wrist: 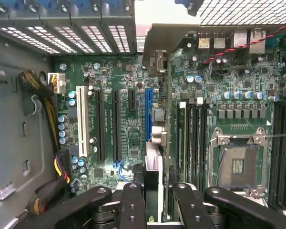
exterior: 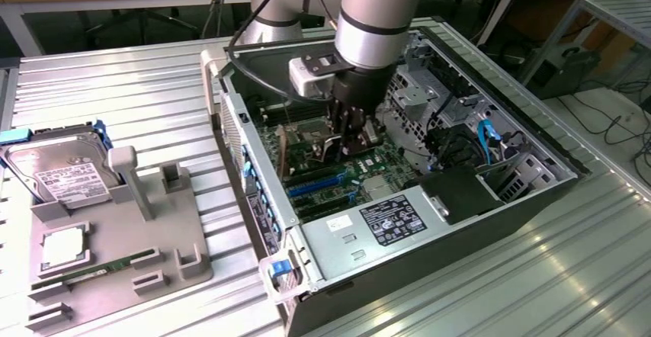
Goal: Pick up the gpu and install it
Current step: 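Insert the gpu into the slot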
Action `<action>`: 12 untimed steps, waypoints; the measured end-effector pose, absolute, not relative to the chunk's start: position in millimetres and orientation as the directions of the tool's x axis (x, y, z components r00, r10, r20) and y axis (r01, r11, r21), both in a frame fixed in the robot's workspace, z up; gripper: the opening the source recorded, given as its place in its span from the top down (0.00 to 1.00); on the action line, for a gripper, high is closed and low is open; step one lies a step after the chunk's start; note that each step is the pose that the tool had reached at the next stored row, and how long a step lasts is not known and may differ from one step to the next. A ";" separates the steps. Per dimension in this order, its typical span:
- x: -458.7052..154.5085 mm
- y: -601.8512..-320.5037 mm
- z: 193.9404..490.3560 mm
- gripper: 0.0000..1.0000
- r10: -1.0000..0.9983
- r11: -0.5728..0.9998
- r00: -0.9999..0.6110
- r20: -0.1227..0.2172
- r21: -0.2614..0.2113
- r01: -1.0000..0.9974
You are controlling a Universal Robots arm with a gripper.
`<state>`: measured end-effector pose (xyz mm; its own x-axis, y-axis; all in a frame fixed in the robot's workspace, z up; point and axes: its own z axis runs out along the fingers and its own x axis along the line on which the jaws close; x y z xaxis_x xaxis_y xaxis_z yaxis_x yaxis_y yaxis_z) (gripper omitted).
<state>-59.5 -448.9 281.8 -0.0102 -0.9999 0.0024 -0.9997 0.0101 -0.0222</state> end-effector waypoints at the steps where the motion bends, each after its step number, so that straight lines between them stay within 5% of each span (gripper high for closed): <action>1: -59.4 -451.5 281.3 0.73 -1.000 0.010 -0.010 -0.005 -0.022 -1.000; 5: -59.8 -457.4 279.4 0.73 -0.999 0.011 -0.010 -0.051 -0.022 -1.000; 12: -63.1 -461.5 275.0 0.73 -0.999 -0.007 0.009 -0.052 -0.022 -1.000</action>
<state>-63.1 -461.5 275.0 0.0086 -0.9986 -0.0524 -0.9997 -0.0074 -0.0217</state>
